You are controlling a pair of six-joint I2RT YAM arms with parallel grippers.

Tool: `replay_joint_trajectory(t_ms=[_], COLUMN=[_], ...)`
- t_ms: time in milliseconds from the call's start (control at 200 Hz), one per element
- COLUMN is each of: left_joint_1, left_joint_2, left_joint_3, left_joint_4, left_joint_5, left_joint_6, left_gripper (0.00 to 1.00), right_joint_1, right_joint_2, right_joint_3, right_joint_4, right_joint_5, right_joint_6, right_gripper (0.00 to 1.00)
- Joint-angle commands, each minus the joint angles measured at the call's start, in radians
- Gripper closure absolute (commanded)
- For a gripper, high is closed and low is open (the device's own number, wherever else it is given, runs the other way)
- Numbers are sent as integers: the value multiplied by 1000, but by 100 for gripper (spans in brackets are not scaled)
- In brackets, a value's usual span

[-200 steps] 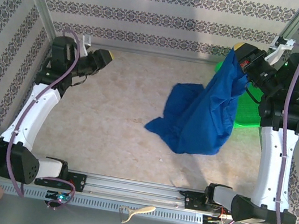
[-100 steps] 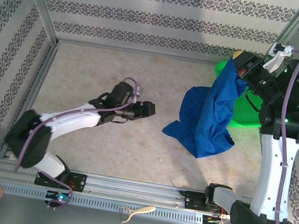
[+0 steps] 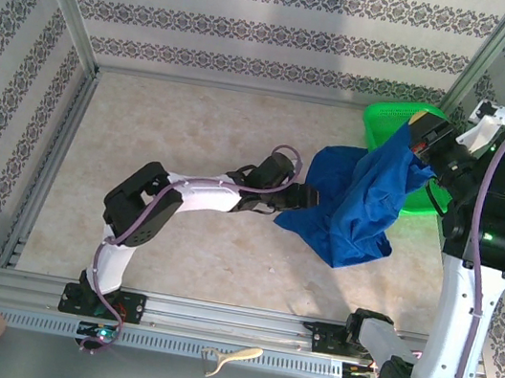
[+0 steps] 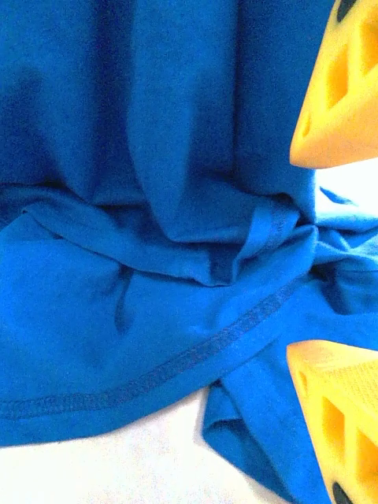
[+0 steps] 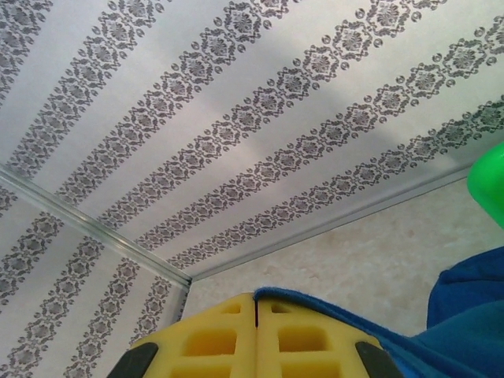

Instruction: Fold the inside-out t-shirt

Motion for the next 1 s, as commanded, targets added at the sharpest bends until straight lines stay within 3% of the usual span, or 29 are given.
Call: replay_joint_trajectory(t_ms=[0,630,709,794,919,999], left_joint_1=[-29,-71,-73,-73,-72,-62], left_joint_2=[37,183,197,210,214,187], left_joint_3=[58,171,181,194,217,230], left_joint_4=[7,-77,-79,-79,-93,-119], left_joint_5=[-38,-84,-83,-82,-86,-92], left_joint_6=[-24,-44,-43,-40,-19,13], left_gripper=[42,43,50,64,100,100], right_joint_1=[-14,-26,-26,-26,-26,-28], right_joint_2=[-13,-13,-11,-14,-12,-10], right_joint_3=[-7,-38,-41,-45,-44,-44], right_joint_4=[15,77,81,84,84,84], right_joint_5=[11,-4,-5,-3,-4,-4], right_joint_6=[-21,33,37,40,42,42], right_gripper=[100,100,100,100,100,100])
